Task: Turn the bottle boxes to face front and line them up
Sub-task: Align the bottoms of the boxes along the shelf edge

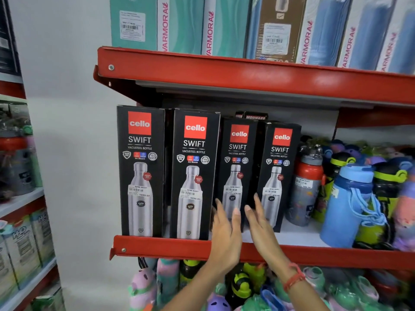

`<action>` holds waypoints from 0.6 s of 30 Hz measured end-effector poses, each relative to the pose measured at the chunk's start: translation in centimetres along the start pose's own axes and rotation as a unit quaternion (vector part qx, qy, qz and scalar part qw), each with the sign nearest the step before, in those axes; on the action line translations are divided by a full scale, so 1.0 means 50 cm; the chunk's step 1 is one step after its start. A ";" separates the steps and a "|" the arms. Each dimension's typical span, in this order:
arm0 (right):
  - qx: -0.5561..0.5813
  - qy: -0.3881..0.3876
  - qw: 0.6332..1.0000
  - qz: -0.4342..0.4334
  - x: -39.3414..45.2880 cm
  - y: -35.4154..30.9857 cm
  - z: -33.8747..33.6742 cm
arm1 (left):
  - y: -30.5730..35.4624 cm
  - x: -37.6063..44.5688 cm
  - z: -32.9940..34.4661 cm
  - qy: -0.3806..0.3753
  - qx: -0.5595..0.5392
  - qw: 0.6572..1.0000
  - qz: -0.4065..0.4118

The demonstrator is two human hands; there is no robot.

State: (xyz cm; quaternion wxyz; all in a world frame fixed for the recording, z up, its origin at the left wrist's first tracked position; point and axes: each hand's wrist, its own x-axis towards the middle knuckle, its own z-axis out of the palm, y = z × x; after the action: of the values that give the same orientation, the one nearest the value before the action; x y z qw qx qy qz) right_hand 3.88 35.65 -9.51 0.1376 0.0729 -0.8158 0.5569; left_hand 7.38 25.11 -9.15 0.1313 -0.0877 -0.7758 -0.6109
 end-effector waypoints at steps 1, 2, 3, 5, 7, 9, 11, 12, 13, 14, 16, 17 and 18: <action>-0.003 -0.020 1.000 -0.001 0.005 0.000 -0.001 | 0.001 0.008 0.004 0.006 -0.005 1.000 -0.015; -0.006 -0.037 0.999 -0.005 0.008 0.000 -0.001 | 0.001 0.014 0.005 0.013 -0.007 0.999 -0.028; -0.010 -0.048 0.999 -0.008 0.009 0.000 0.000 | 0.000 0.018 0.004 0.019 0.000 0.999 -0.034; -0.024 -0.051 0.998 -0.015 0.005 0.003 -0.001 | -0.006 0.017 -0.002 0.030 0.030 0.999 -0.028; -0.046 -0.040 0.998 -0.021 -0.006 0.009 -0.006 | -0.012 0.007 -0.008 0.035 0.047 0.998 -0.018; -0.063 -0.030 0.997 -0.028 -0.023 0.013 -0.014 | -0.019 -0.008 -0.013 0.042 0.051 0.998 -0.011; -0.076 -0.025 0.996 -0.033 -0.044 0.015 -0.023 | -0.021 -0.027 -0.019 0.049 0.040 0.998 -0.006; -0.083 -0.023 0.996 -0.035 -0.053 0.016 -0.027 | -0.021 -0.036 -0.023 0.051 0.033 0.998 -0.004; -0.089 -0.021 0.995 -0.039 -0.061 0.017 -0.029 | -0.020 -0.045 -0.027 0.052 0.031 0.998 -0.006; -0.093 -0.019 0.995 -0.042 -0.068 0.018 -0.032 | -0.020 -0.052 -0.030 0.052 0.031 0.998 -0.008; -0.091 -0.013 0.995 -0.049 -0.078 0.019 -0.034 | -0.019 -0.062 -0.035 0.049 0.035 0.998 -0.009; -0.087 -0.011 0.995 -0.052 -0.082 0.019 -0.035 | -0.019 -0.064 -0.036 0.048 0.041 0.998 -0.007; -0.083 -0.012 0.995 -0.054 -0.085 0.019 -0.035 | -0.019 -0.066 -0.038 0.048 0.048 0.998 -0.005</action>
State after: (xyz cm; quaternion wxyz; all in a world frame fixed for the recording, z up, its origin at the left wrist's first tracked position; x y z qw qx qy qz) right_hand 7.93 37.48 -11.08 0.1635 0.1117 -0.8557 0.4780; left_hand 10.40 23.13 -10.66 0.1694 -0.0481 -0.7975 -0.5771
